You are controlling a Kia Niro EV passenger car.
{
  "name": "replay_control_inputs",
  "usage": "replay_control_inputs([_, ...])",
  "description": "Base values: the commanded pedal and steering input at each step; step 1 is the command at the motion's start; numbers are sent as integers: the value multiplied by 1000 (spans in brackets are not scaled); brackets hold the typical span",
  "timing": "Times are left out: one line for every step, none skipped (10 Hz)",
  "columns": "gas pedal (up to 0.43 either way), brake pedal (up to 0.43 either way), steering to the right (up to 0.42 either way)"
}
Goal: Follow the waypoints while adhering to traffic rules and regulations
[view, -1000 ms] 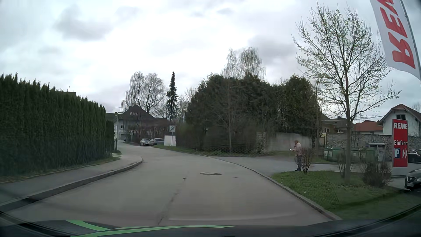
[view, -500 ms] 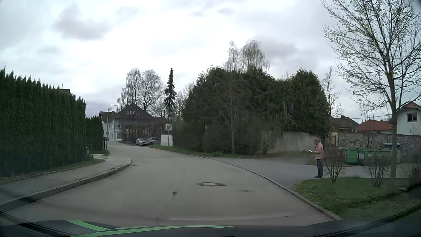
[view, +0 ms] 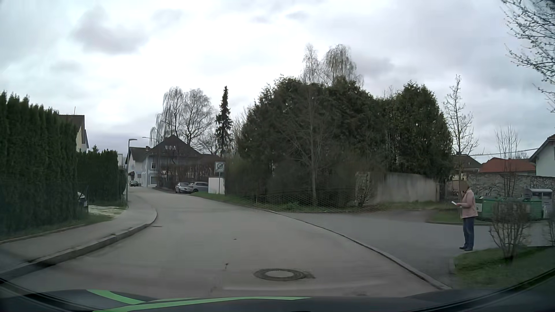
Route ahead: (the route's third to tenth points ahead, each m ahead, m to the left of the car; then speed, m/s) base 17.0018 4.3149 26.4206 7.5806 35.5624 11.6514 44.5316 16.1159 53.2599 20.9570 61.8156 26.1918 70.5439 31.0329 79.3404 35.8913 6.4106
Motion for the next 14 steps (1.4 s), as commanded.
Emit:
replay_control_inputs([157, 0, -27])
replay_control_inputs([157, 0, -27])
replay_control_inputs([157, 0, -30])
replay_control_inputs([157, 0, -33])
replay_control_inputs([157, 0, -38])
replay_control_inputs([157, 0, -44])
replay_control_inputs([157, 0, -49])
replay_control_inputs([157, 0, -54])
replay_control_inputs([157, 0, -57])
replay_control_inputs([157, 0, -63])
replay_control_inputs([157, 0, -67])
replay_control_inputs([157, 0, -70])
replay_control_inputs([169, 0, -75])
replay_control_inputs([169, 0, -76])
